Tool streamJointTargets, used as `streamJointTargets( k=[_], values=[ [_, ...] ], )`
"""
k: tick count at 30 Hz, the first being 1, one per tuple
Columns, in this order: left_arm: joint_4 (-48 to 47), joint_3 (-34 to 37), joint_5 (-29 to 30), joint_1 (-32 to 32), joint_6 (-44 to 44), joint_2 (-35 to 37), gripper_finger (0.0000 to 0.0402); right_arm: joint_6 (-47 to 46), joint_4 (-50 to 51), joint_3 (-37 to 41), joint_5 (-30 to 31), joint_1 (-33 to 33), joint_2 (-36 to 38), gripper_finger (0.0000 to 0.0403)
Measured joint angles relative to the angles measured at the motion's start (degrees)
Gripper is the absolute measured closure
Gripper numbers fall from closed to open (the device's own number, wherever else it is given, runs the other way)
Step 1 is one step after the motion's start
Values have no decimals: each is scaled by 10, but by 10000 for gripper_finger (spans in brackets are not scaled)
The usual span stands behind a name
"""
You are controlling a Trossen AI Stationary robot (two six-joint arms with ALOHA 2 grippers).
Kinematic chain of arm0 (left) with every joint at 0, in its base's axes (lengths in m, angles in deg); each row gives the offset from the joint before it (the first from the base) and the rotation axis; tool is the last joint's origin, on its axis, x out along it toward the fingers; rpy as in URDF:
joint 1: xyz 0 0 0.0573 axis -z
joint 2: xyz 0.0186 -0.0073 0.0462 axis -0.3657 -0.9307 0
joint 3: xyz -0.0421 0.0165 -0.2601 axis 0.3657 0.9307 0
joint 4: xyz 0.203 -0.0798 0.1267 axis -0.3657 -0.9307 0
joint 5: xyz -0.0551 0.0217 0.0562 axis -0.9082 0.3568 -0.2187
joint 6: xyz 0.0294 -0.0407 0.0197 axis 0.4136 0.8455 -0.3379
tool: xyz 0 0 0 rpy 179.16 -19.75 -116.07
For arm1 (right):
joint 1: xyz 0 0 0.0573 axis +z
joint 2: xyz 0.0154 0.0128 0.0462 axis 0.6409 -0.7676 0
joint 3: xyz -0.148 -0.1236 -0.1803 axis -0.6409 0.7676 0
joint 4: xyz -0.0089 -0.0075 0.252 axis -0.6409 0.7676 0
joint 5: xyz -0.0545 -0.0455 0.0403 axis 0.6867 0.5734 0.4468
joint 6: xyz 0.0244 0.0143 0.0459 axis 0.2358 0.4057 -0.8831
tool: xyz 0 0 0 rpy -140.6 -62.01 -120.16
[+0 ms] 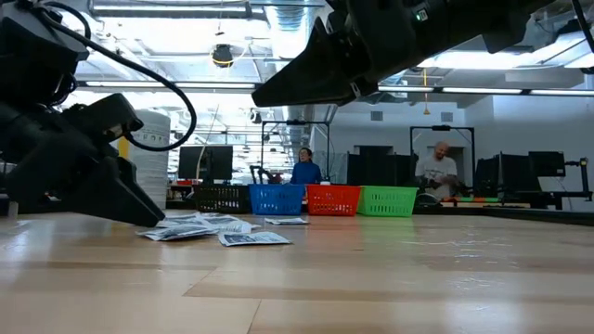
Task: Pick & Place First Aid Supplies
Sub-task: Put the gray towelette pack into the blue bin
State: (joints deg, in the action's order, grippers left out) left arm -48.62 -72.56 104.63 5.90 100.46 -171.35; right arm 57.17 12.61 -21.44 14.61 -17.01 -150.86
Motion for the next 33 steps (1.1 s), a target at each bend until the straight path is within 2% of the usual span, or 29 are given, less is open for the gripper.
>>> streamJointTargets(
  k=[20,29,33],
  values=[
    [17,2,8,-1,25,-1,387,21,26,0,0,2,1,403],
    [41,2,0,0,21,9,380,21,112,-1,1,11,65,403],
    [49,2,3,0,5,43,389,21,175,-1,1,18,98,403]
  ],
)
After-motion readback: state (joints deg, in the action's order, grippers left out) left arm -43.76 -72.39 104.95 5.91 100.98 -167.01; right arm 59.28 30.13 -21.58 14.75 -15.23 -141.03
